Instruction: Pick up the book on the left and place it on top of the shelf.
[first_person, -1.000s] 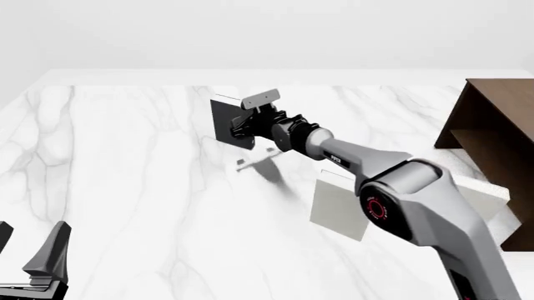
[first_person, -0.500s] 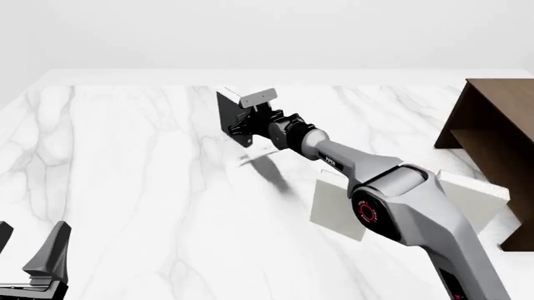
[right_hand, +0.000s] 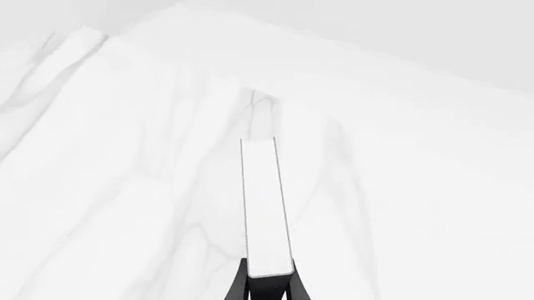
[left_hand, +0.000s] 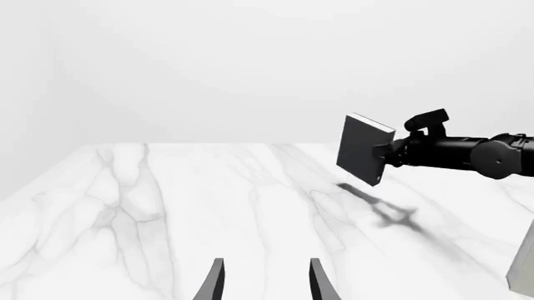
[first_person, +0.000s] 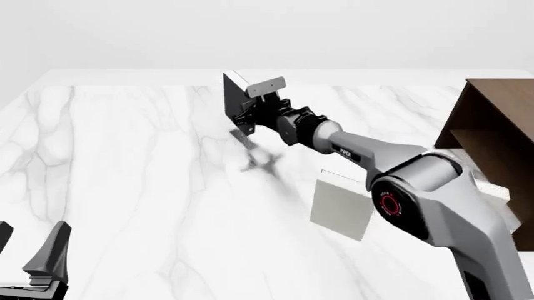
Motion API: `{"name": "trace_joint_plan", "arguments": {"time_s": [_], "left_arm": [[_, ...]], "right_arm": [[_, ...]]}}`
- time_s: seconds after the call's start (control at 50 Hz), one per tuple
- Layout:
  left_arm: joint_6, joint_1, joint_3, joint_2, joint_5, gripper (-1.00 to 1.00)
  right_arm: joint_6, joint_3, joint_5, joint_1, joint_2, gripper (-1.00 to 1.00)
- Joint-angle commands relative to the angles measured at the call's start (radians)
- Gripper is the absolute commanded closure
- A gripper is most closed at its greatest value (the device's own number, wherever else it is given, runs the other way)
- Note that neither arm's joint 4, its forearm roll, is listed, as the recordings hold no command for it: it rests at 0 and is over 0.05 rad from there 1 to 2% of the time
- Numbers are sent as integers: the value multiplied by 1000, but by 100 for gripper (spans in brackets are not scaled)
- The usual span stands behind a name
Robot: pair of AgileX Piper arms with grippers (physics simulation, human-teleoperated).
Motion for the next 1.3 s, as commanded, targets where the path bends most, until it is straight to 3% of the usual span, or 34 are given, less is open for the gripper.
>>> {"name": "trace_joint_plan", "arguments": {"time_s": [0.02,0.2,0.44,1.02,1.3], "left_arm": [[0,0,0,0,0,-100],[0,0,0,0,0,-100],[0,0,0,0,0,-100],[0,0,0,0,0,-100],[0,0,0,0,0,-100]], "right_arm": [[24,158,-98,-3,-179,100],[20,324,-159,3,-310,100],[-12,453,-166,1,-454,100],[-107,695,-139,-39,-768,100],[-182,713,-76,-76,-858,100]]}}
